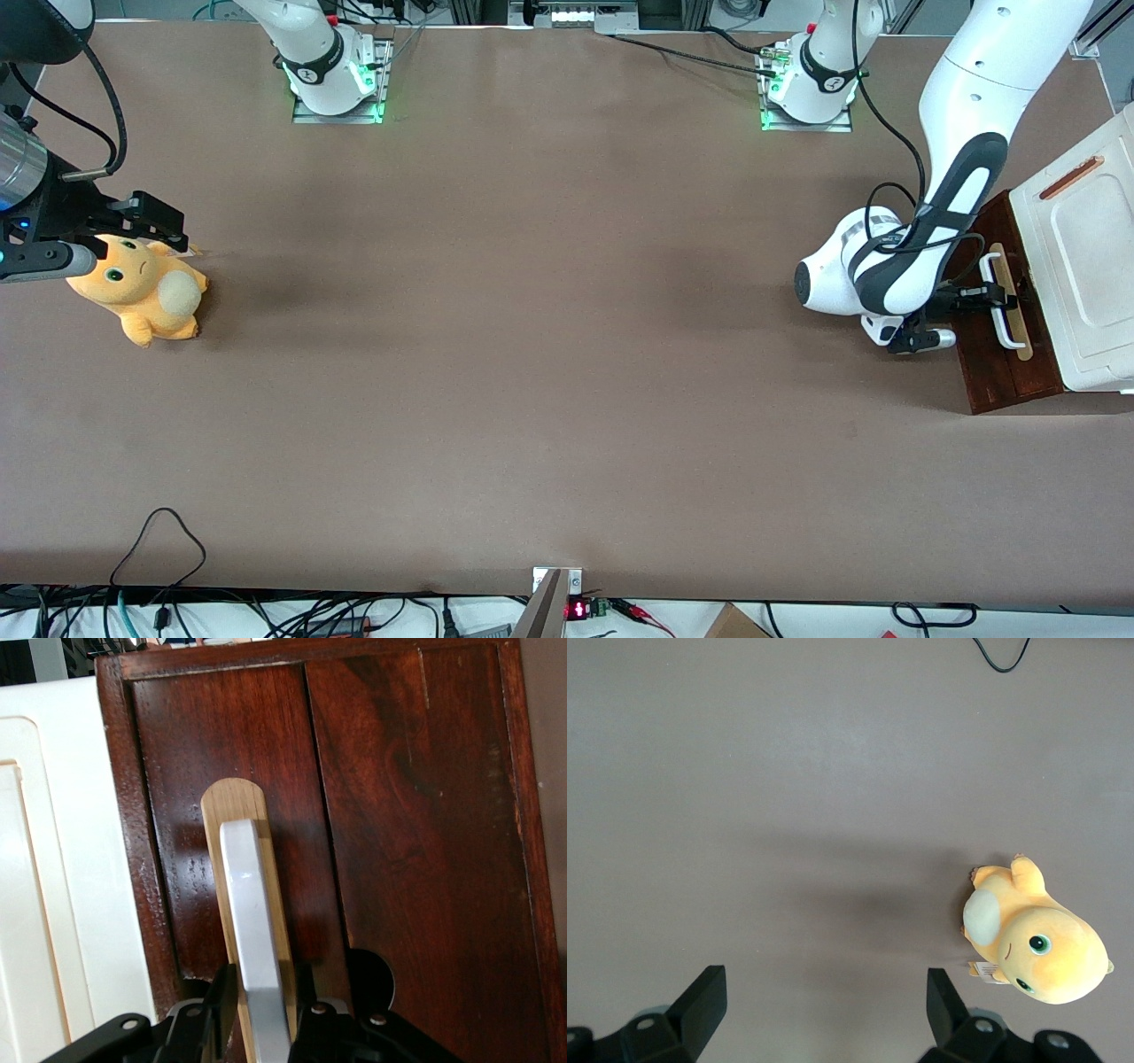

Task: Open lower drawer with left arm only
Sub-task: 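Close the left gripper around the white drawer handle, then pull the handle with the left gripper, sliding the drawer out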

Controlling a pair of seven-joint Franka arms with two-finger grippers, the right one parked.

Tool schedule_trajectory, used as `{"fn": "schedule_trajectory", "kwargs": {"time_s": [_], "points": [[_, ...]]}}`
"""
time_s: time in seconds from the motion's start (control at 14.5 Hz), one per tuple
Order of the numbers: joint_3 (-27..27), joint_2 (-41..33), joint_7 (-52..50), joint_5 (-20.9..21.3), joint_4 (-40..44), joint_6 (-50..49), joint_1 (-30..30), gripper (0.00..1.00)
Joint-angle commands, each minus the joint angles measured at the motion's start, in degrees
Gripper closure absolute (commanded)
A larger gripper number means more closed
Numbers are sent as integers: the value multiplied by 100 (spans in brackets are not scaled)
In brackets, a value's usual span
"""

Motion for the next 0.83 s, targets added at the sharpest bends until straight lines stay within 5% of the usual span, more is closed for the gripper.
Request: {"fn": "schedule_trajectory", "kwargs": {"time_s": [0.0,0.28,0.76], "points": [[-32,57,-59,90,36,-110,41,74],[-41,57,-59,90,36,-101,41,98],[-382,39,2,98,97,-101,-65,100]]}}
